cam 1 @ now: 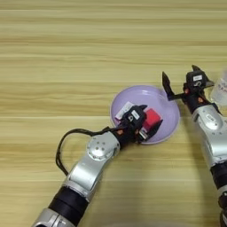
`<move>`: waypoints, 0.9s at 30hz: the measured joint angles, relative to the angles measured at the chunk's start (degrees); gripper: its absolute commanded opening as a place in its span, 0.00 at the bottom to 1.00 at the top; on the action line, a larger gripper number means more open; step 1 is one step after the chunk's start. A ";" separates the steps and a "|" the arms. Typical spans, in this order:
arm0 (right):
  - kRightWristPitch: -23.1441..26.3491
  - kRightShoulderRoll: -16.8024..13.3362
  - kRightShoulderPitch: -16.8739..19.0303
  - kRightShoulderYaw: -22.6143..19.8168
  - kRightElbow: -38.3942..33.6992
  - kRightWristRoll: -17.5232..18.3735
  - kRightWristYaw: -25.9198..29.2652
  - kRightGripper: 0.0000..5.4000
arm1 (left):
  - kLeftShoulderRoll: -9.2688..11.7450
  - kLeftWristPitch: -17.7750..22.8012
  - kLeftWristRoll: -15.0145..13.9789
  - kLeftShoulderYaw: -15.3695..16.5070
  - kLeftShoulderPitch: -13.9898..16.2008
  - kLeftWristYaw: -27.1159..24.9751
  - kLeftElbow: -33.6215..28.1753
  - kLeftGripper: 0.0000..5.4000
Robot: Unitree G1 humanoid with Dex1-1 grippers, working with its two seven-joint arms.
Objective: Move the objects on the table
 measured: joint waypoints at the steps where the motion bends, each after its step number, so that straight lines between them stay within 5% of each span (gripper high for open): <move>1: 0.00 0.00 0.00 0.00 0.00 0.00 0.00 1.00 | 0.00 0.00 0.05 0.00 -0.02 0.01 0.00 0.72; 16: 0.00 0.00 0.00 0.00 0.00 -0.01 0.01 1.00 | -0.03 0.00 0.57 0.11 -0.15 0.04 0.00 0.99; 27: 0.00 -0.04 0.00 -0.01 0.00 -0.01 0.17 1.00 | -2.06 -1.80 -2.59 3.78 -0.59 0.02 -2.34 1.00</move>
